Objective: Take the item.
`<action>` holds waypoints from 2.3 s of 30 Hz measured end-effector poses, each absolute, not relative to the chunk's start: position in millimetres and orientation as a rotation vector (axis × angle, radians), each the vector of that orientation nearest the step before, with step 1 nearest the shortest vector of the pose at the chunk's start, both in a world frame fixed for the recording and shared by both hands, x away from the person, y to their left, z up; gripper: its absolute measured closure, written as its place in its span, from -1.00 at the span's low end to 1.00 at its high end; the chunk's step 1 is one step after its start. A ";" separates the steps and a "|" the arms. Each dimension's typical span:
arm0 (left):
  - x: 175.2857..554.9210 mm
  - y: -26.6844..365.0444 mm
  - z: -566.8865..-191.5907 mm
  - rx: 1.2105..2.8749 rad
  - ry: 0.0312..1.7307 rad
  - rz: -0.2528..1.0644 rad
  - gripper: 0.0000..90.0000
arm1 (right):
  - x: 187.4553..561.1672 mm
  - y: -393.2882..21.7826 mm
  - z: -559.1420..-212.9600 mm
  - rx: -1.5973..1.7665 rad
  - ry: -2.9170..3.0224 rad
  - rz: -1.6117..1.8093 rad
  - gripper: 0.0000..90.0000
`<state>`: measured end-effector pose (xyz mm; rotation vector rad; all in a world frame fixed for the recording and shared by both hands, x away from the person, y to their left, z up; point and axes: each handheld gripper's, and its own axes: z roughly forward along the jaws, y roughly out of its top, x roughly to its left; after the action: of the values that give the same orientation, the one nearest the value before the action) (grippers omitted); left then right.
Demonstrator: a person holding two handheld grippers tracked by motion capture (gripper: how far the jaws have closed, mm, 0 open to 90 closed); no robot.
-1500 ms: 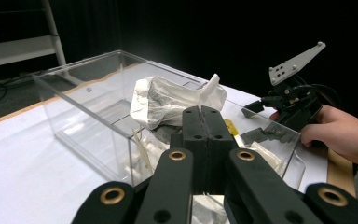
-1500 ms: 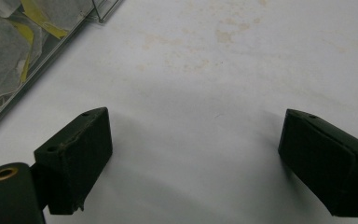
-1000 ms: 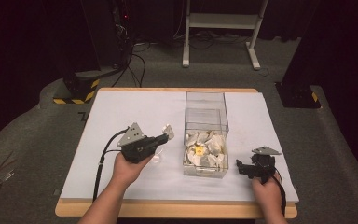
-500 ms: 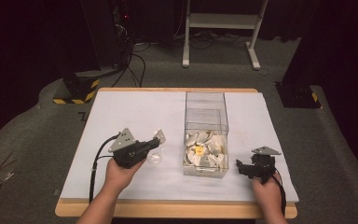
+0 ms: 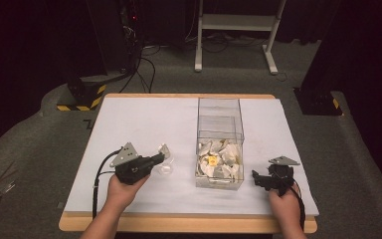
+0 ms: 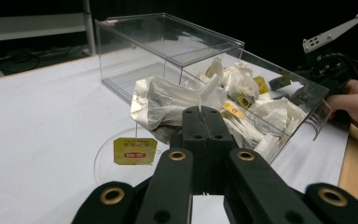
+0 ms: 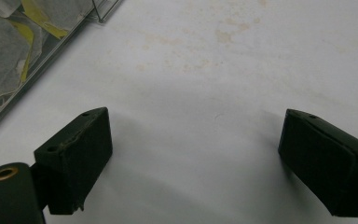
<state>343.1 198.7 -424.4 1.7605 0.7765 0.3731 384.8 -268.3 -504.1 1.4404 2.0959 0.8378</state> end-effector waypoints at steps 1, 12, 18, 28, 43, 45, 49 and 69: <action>343.0 199.2 -425.7 1.765 0.777 0.373 1.00 | 384.8 -268.3 -504.1 1.440 2.096 0.838 -0.79; 348.8 202.4 -436.3 1.775 0.811 0.348 1.00 | 384.8 -268.3 -504.1 1.439 2.096 0.837 -0.79; 352.5 201.6 -438.5 1.781 0.823 0.339 0.98 | 384.8 -268.4 -504.1 1.438 2.096 0.837 -0.79; 351.9 202.9 -435.4 1.783 0.836 0.406 0.63 | 384.7 -268.3 -504.1 1.439 2.095 0.837 -0.79; 350.7 220.4 -436.7 1.794 0.900 0.525 0.15 | 384.9 -268.4 -504.1 1.439 2.096 0.837 -0.79; 350.7 223.9 -438.0 1.792 0.914 0.533 0.10 | 384.8 -268.3 -504.1 1.440 2.096 0.837 -0.79; 351.5 233.3 -440.8 1.799 0.943 0.552 0.08 | 384.8 -268.3 -504.1 1.440 2.096 0.837 -0.79; 355.6 302.9 -491.8 1.950 1.203 0.610 -0.15 | 384.8 -268.3 -504.1 1.439 2.095 0.837 -0.79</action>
<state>355.6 302.9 -491.8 1.9503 1.2027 0.6097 384.8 -268.3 -504.1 1.4386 2.0955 0.8368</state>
